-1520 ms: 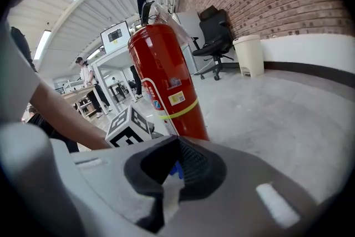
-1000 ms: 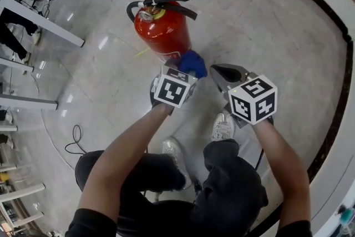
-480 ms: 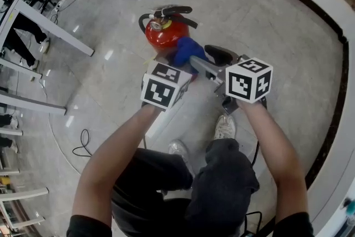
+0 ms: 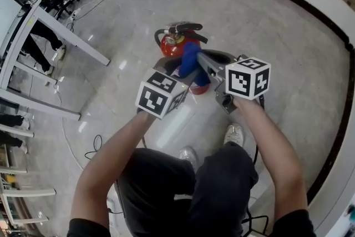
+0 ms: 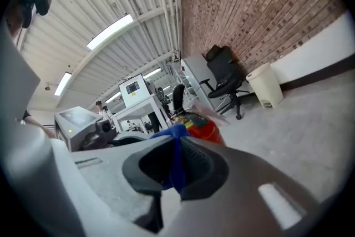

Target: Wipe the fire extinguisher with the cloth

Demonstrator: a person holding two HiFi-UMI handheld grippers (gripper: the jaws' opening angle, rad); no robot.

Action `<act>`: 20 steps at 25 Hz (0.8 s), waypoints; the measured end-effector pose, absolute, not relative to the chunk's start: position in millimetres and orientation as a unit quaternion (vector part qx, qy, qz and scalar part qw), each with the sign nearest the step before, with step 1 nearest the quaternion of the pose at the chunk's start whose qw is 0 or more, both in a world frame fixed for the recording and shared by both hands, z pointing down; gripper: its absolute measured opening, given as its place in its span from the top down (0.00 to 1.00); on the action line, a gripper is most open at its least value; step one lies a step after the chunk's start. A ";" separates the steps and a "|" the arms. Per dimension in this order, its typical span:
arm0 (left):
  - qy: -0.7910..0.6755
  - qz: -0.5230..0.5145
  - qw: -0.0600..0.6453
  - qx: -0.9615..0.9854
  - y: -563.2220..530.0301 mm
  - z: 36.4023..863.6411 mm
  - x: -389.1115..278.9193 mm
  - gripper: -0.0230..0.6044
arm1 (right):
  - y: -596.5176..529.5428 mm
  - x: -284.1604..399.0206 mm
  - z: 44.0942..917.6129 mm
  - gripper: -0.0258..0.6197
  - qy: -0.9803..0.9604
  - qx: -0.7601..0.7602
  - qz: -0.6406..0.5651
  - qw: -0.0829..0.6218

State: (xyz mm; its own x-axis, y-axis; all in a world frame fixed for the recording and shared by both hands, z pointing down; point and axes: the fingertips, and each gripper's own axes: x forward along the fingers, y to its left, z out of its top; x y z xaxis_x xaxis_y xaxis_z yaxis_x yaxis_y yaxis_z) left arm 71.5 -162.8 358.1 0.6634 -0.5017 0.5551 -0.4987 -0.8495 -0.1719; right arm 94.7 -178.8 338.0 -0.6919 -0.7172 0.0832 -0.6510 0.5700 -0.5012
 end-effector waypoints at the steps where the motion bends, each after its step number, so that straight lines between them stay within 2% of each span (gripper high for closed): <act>1: 0.278 -0.304 0.001 -0.911 -163.5 352.6 68.7 0.65 | -184.0 96.2 334.8 0.92 0.881 -0.393 -0.254 0.071; 8: 0.294 -0.314 0.014 -0.903 -162.3 322.4 40.0 0.66 | -208.3 111.5 341.6 0.92 0.848 -0.457 -0.246 0.108; 11: 0.303 -0.331 0.007 -0.894 -170.5 326.2 21.3 0.78 | -216.1 127.0 356.9 0.92 0.836 -0.480 -0.249 0.092; 20: 0.381 -0.343 -0.067 -0.856 -218.4 370.3 -30.1 0.95 | -234.8 136.0 428.6 0.92 0.816 -0.502 -0.287 0.016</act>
